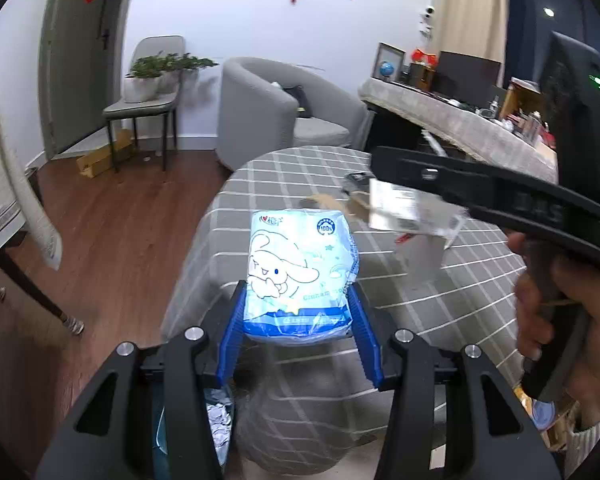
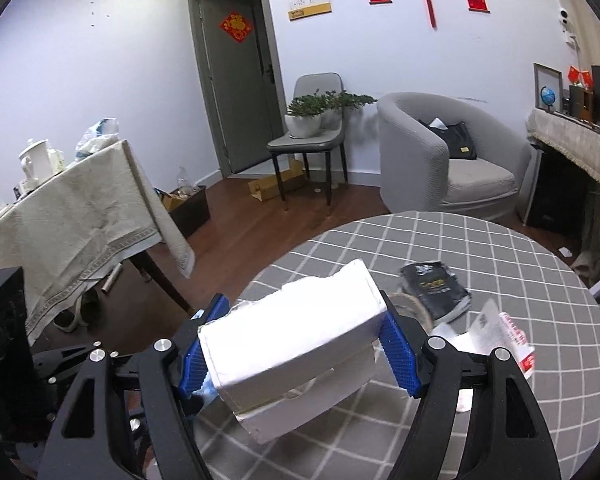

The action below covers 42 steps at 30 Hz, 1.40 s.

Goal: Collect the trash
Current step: 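Carry the tissue pack and white box over the teal bin, then open both tools to drop the tissue pack and box into the bin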

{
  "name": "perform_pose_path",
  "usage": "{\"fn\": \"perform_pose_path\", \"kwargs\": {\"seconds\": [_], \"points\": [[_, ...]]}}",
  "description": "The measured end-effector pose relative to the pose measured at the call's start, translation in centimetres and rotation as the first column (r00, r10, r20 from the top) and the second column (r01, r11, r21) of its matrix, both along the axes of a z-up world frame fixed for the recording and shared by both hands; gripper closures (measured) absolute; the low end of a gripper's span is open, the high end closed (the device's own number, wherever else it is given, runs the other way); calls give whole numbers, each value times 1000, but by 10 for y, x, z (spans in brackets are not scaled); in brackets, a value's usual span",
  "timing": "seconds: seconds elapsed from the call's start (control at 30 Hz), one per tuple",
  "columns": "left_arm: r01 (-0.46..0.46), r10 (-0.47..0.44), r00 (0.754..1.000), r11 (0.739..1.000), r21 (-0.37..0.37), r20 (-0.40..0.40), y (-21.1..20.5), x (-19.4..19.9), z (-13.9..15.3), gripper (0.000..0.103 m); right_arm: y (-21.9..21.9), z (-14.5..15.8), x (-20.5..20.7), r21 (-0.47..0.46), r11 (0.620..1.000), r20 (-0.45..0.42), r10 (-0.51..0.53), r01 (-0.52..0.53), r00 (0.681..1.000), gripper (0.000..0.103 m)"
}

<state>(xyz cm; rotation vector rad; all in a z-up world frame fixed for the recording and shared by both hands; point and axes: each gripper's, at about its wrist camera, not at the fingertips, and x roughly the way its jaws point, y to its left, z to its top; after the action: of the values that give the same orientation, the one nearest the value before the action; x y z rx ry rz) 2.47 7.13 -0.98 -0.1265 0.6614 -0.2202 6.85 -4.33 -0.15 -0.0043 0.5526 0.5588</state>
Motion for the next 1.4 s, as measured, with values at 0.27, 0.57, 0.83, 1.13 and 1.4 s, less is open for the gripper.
{"fn": "perform_pose_path", "kwargs": {"seconds": [0.27,0.57,0.83,1.13,1.4], "points": [[-74,74,997,997,9,1,33,-13,-2,51,20,-1,-16,12,1000,3,26,-26,1000,29],[-111,114,990,993,43,-83,69,-15,-25,51,64,-3,-18,20,996,1,86,-86,996,29],[-137,151,965,987,78,-212,103,-18,-58,51,108,-17,-20,-18,989,-33,146,-147,989,29],[-170,190,927,981,90,-323,132,-23,-82,49,151,-34,-18,-31,980,-85,193,-196,977,29],[-203,216,925,976,73,-314,155,-32,-76,39,174,-49,-16,-60,974,-118,209,-217,971,29]]}}
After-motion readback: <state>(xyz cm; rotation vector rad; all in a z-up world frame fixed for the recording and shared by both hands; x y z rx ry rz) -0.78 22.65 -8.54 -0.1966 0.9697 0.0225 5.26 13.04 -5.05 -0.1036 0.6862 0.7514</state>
